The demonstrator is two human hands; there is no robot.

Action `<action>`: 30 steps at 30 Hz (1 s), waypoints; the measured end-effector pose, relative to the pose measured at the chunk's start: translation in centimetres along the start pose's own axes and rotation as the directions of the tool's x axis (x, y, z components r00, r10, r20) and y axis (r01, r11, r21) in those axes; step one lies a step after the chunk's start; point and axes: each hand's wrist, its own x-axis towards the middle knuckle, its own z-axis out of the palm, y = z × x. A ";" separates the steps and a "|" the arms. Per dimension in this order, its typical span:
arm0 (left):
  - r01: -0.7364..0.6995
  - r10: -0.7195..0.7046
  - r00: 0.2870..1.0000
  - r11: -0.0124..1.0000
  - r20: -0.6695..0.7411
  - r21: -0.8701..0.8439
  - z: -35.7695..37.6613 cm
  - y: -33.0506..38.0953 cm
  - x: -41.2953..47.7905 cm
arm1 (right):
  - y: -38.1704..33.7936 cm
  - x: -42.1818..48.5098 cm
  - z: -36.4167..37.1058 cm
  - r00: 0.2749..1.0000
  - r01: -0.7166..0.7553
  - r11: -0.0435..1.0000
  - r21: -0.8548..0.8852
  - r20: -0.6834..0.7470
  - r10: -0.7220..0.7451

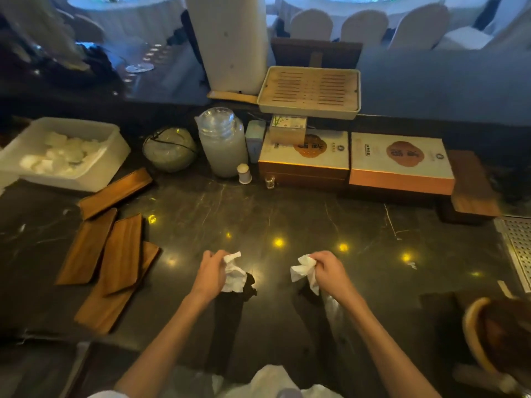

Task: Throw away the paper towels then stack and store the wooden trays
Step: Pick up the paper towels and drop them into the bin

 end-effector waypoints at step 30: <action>0.225 -0.008 0.847 0.911 0.532 -0.345 3.6 -13.6 -32.5 | 5.4 -39.5 18.0 0.878 -0.438 0.809 0.393 -0.008 0.479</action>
